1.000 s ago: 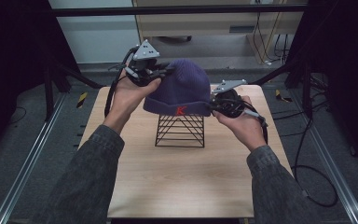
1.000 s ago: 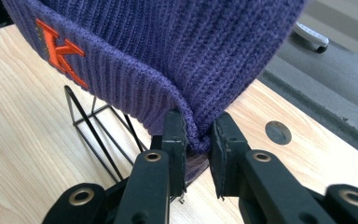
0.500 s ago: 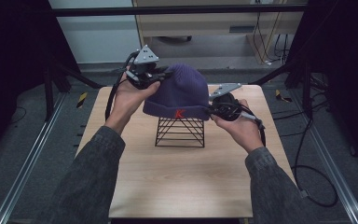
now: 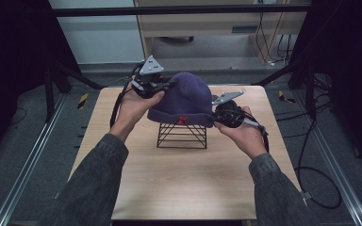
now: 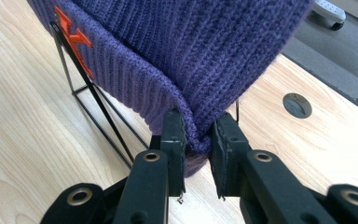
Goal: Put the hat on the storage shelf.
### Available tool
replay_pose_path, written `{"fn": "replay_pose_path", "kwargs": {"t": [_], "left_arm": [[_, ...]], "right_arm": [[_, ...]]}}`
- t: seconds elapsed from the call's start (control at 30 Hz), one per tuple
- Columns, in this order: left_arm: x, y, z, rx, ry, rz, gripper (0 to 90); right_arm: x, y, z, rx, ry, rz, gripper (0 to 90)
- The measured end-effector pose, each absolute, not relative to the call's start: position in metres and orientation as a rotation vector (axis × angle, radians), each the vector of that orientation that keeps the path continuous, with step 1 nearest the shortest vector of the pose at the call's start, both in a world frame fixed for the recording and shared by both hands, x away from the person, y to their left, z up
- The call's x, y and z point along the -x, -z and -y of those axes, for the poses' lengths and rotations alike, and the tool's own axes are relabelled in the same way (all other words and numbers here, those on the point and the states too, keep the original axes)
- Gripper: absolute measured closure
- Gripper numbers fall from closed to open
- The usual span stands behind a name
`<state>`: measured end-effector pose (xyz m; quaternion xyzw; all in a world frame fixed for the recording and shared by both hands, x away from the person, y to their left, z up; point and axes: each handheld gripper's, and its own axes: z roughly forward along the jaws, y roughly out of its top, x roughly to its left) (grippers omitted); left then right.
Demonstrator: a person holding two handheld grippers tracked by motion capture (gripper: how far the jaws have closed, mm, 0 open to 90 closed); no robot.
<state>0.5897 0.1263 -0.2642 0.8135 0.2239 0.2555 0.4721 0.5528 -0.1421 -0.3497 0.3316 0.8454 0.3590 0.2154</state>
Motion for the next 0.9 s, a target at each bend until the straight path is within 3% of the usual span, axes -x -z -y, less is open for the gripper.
{"fn": "replay_pose_path", "kwargs": {"t": [0.9], "left_arm": [[-0.583, 0.289, -0.135, -2.017, -0.582, -0.55, 78.1]], "right_arm": [[-0.546, 0.368, 0.143, -0.928, -0.997, -2.36, 74.9]]}}
